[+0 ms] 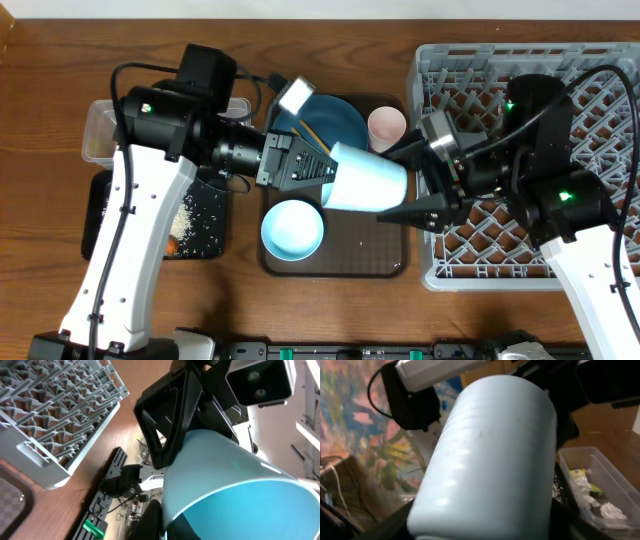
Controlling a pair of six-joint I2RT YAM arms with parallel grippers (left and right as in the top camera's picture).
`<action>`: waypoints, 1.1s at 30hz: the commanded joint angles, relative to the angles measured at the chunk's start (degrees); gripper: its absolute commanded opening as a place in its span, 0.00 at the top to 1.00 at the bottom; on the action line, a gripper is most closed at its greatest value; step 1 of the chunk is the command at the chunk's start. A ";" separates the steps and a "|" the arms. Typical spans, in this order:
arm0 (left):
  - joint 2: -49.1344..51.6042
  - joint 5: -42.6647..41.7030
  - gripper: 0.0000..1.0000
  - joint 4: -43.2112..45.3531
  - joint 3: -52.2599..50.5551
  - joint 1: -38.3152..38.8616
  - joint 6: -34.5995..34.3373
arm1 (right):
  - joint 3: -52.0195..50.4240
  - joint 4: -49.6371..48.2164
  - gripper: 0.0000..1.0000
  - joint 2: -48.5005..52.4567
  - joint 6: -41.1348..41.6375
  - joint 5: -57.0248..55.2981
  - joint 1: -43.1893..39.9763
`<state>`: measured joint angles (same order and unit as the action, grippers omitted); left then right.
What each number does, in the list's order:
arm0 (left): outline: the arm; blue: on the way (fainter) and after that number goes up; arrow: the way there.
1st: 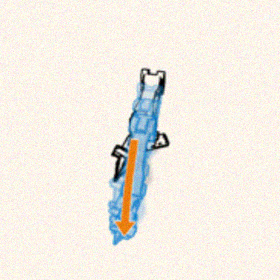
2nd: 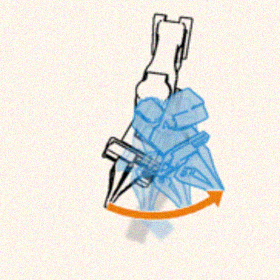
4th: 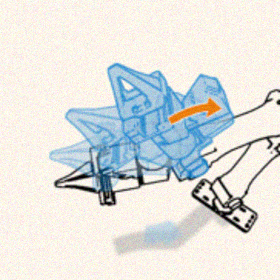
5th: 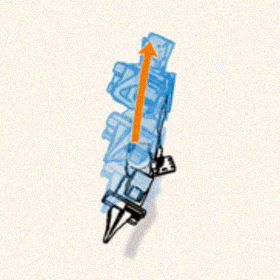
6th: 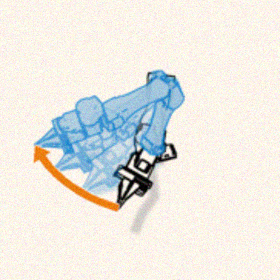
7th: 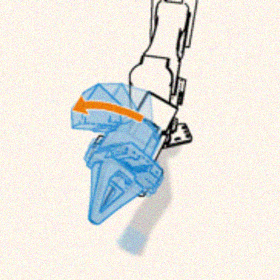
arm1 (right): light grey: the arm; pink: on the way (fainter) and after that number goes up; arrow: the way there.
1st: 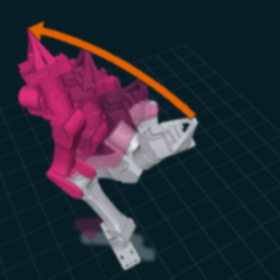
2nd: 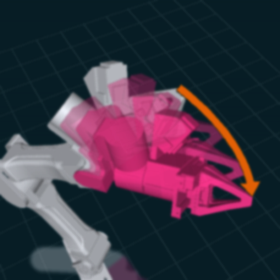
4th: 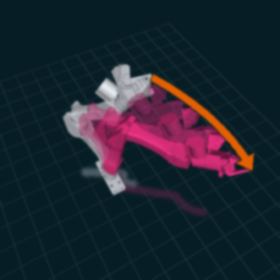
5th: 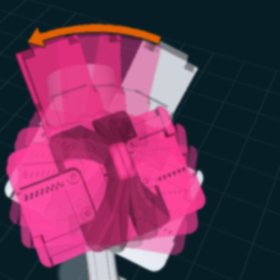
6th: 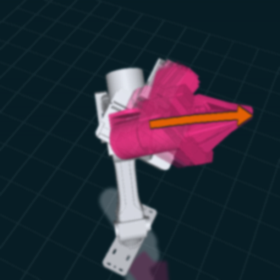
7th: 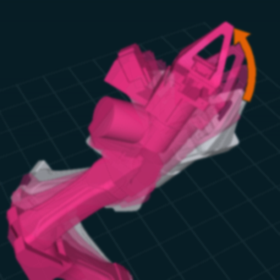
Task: Sort waste into correct bins and load items into the dishwasher rack
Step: 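Close the right gripper on the cup's base while the left holds it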
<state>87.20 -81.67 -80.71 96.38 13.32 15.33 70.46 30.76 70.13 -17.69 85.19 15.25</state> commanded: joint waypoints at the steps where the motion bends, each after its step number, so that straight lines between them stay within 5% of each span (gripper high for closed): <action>1: -0.09 0.04 0.94 0.07 0.37 0.92 0.52 | 1.01 -0.59 0.46 -0.13 -0.94 3.78 1.55; 5: -0.09 0.33 0.94 0.09 0.37 0.92 0.52 | 1.01 -0.61 0.48 -0.13 -0.94 3.78 1.55; 8: -0.09 1.57 0.94 0.04 0.37 0.92 0.50 | 1.01 -0.70 0.21 -0.13 -0.94 3.80 1.57; 12: -0.09 1.53 0.94 0.04 0.37 0.92 0.50 | 1.01 -1.64 0.17 -0.13 -0.94 3.82 1.62; 21: -0.09 1.55 0.94 0.04 0.37 0.92 0.50 | 1.01 -3.50 0.29 -0.15 0.79 3.96 1.66; 33: -0.09 1.55 0.94 0.07 0.37 0.92 0.50 | 1.01 -11.69 0.26 -0.15 11.54 3.76 1.73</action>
<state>87.00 -80.86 -80.73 96.38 14.04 15.27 70.46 19.33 70.22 -8.95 85.86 15.73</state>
